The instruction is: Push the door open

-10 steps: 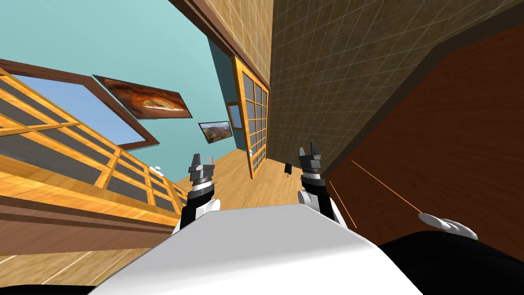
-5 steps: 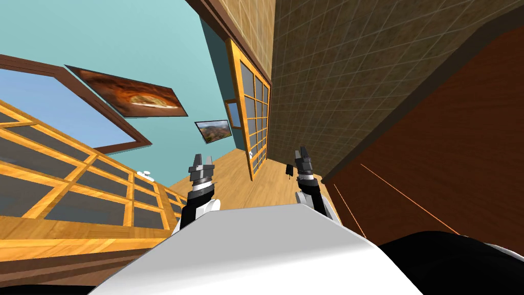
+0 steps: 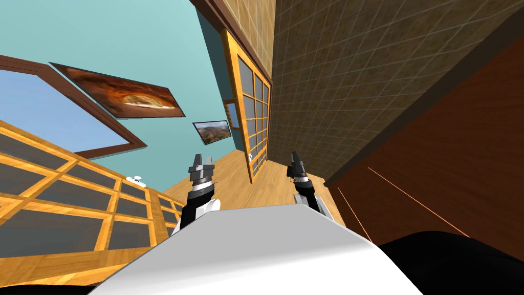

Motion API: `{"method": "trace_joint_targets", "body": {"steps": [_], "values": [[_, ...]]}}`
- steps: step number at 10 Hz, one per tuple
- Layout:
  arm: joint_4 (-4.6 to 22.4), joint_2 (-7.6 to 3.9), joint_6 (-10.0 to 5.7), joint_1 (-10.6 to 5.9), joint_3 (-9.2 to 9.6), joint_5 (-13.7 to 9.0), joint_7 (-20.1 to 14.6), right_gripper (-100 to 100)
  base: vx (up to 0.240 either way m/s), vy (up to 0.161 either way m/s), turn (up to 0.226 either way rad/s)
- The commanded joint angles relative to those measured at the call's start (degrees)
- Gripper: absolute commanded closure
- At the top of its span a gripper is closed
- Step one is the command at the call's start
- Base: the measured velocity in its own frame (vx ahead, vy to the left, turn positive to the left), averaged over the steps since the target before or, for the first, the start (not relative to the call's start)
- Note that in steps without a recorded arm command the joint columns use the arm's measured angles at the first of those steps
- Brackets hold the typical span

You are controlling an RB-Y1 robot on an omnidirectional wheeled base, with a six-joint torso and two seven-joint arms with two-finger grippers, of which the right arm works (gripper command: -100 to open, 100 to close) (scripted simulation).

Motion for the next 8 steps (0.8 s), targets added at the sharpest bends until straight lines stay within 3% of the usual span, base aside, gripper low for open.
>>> {"method": "trace_joint_targets", "body": {"steps": [1,8], "values": [[2.65,-0.51,-1.41,-0.27,0.52,2.36,2.19,-100,0.127,0.006,0.001],[10.89,-1.53,-6.26,-0.77,2.10,9.16,8.45,-100,0.108,0.001,0.003]]}}
